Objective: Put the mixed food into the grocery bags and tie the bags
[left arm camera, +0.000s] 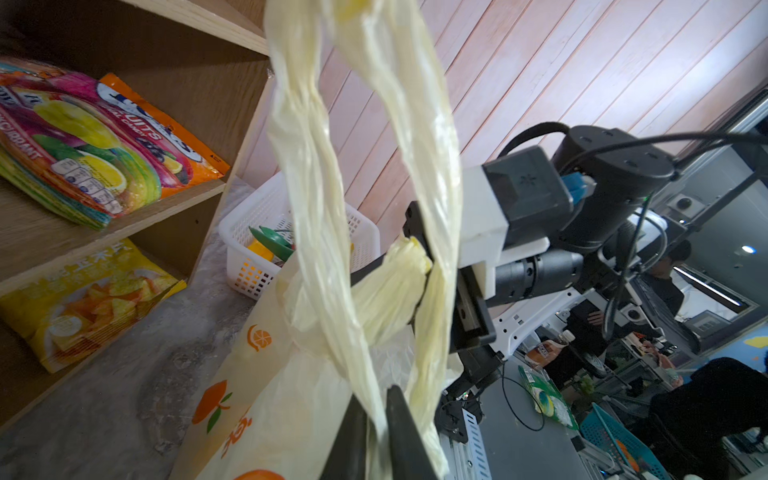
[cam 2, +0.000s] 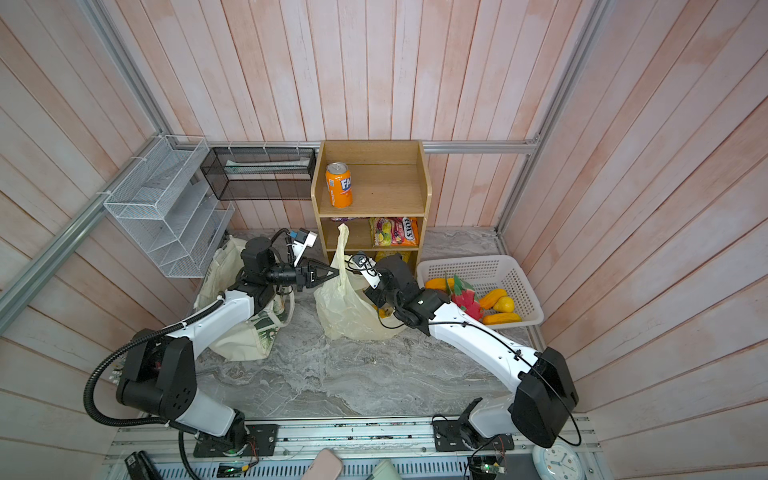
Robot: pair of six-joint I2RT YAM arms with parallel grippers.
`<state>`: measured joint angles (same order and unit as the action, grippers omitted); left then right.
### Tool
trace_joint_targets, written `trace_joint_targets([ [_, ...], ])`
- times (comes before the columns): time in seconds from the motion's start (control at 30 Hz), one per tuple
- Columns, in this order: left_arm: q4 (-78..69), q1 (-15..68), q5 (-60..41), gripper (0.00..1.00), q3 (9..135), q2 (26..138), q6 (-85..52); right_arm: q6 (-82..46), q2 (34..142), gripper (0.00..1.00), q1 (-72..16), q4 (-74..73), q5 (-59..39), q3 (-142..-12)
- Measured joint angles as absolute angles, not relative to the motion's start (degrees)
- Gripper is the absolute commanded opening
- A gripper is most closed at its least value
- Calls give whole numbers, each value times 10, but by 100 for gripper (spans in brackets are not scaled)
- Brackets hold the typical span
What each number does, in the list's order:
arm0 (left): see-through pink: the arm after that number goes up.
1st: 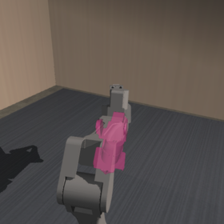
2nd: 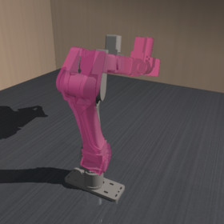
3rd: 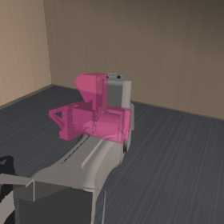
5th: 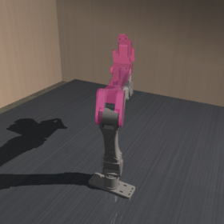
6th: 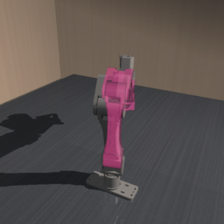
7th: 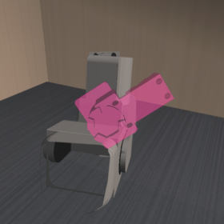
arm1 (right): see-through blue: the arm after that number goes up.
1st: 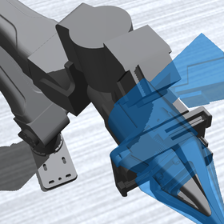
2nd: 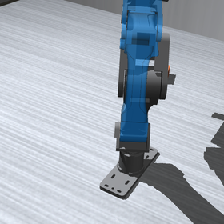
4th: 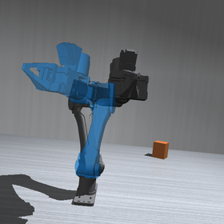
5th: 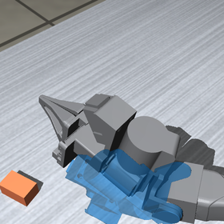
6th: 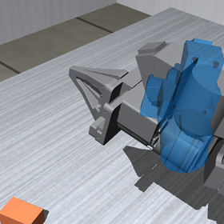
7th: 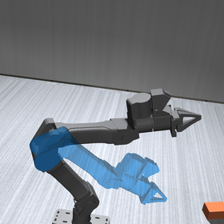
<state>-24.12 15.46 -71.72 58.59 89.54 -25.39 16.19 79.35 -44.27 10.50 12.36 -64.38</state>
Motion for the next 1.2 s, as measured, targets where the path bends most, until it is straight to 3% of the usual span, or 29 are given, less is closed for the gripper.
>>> trace_joint_targets([
  [0.47,-266,157,-723,0,591,931,-262,89,725,0,-344,117,101,-614],
  [0.73,-263,155,-731,0,629,959,-262,94,659,0,-380,85,23,-576],
  [1.1,-242,154,-748,0,667,975,-254,138,773,0,-427,89,32,-610],
  [1.2,-227,154,-751,15,667,975,-242,148,788,0,-427,91,40,-619],
])
